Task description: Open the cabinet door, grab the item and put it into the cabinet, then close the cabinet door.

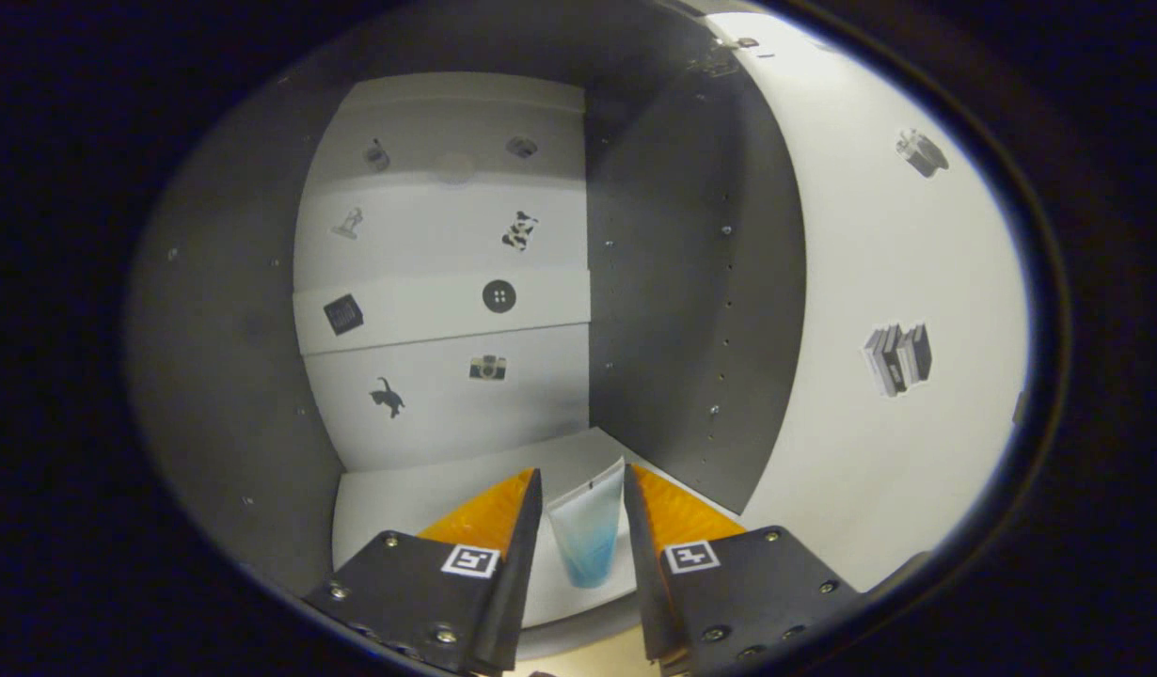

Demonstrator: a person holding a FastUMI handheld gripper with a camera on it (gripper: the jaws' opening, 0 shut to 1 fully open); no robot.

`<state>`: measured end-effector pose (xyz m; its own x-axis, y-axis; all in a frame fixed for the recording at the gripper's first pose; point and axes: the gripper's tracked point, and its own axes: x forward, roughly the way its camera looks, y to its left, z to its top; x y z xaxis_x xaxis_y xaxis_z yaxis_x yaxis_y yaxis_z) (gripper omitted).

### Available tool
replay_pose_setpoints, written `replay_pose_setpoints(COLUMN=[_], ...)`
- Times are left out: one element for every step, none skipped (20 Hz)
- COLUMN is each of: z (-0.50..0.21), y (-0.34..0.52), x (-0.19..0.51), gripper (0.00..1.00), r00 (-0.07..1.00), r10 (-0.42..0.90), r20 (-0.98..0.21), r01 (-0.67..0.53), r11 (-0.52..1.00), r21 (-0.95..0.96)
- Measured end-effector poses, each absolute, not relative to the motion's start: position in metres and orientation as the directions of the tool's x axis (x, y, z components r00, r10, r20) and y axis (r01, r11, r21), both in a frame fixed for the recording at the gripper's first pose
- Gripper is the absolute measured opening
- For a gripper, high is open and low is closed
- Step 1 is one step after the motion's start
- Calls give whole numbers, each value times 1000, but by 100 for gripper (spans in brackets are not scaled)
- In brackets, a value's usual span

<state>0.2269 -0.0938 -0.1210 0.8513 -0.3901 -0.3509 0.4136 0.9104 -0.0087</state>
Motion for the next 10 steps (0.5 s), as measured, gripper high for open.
replay_pose_setpoints(z=[-115, -111, -107, -103, -98, -92, -84, -74, -64, -53], y=[-96, -98, -97, -97, -97, -97, -97, -99, -101, -103], x=[227, 226, 224, 222, 219, 214, 208, 200, 190, 178], gripper=[55, 61, 61, 61, 61, 61, 61, 61, 61, 61], r00=[855, 857, 861, 864, 867, 870, 874, 877, 880, 884], r10=[-395, -399, -398, -397, -398, -399, -402, -408, -413, -416], r20=[-336, -326, -318, -311, -301, -289, -273, -256, -235, -213], r01=[421, 426, 425, 423, 423, 423, 425, 429, 432, 432], r11=[907, 905, 905, 906, 906, 906, 904, 903, 901, 901], r21=[4, 13, 18, 19, 22, 27, 31, 33, 35, 35])
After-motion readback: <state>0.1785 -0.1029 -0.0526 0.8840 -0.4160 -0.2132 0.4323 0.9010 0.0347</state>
